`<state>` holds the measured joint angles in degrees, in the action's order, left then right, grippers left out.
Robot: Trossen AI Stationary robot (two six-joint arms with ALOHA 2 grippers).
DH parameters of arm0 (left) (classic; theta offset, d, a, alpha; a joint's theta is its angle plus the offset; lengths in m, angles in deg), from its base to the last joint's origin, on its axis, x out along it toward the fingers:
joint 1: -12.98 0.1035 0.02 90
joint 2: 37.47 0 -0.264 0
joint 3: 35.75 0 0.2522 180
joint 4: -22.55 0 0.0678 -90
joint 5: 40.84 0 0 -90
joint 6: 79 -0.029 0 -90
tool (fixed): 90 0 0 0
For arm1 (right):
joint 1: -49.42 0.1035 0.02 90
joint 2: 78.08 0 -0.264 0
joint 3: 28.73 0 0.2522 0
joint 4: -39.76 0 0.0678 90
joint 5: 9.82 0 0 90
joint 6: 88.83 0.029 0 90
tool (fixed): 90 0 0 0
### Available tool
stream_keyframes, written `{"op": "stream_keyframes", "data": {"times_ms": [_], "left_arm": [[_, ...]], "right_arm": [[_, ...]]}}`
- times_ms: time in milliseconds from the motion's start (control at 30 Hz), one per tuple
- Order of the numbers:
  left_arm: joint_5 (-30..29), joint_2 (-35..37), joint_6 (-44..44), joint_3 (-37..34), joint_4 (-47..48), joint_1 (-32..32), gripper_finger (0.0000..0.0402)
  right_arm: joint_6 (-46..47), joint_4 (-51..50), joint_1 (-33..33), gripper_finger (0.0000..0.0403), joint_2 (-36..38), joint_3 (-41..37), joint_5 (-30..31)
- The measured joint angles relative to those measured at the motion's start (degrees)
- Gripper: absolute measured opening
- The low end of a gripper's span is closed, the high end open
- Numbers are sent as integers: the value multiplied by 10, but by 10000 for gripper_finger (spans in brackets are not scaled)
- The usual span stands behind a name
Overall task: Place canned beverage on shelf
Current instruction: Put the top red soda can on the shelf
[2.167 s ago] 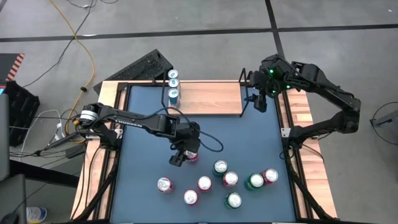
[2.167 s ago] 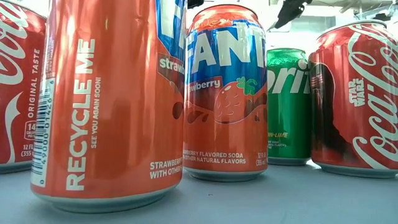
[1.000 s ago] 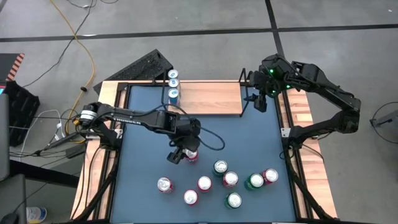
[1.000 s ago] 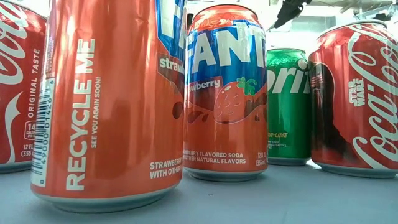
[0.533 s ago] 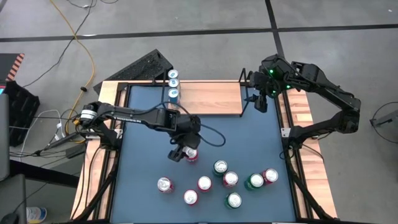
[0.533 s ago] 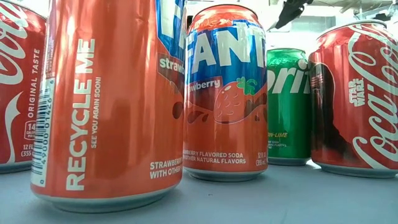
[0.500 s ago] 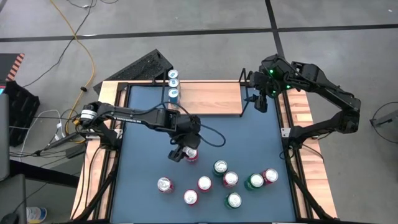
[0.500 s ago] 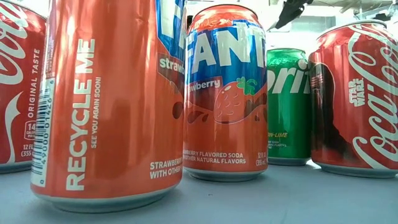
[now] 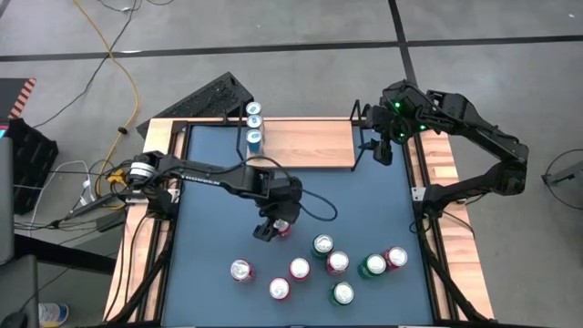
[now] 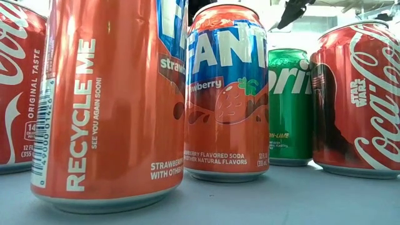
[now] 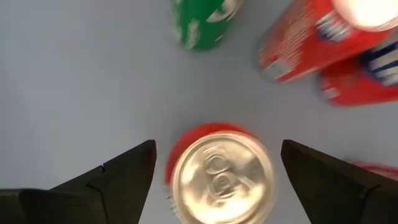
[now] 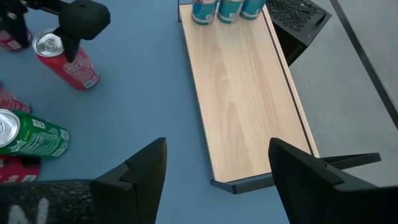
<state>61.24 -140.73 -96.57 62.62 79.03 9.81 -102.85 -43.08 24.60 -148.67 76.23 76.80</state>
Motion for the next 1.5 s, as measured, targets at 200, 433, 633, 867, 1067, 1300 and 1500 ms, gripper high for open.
{"op": "stream_keyframes", "data": {"times_ms": [200, 433, 633, 867, 1067, 1300, 1500], "left_arm": [[-34, 0, 43, -54, -6, -6, 332], [-83, -1, 100, -90, -43, -21, 332], [-84, 3, 126, -90, -76, -20, 332], [-75, 3, 112, -90, -83, -13, 329], [-52, 3, 107, -90, -84, -6, 279], [-59, 5, 108, -90, -87, -3, 279], [-74, 29, 98, -71, -73, 18, 279]], "right_arm": [[-15, 0, 0, 266, 0, 0, 0], [-25, 2, 0, 266, 0, 0, 0], [-26, 2, 0, 266, 0, 0, 1], [-26, 0, 0, 266, 0, 0, 2], [-25, 0, 0, 266, 0, 0, 2], [-26, 0, 0, 266, 0, 0, 3], [-30, 1, -3, 266, 2, 0, 4]]}}
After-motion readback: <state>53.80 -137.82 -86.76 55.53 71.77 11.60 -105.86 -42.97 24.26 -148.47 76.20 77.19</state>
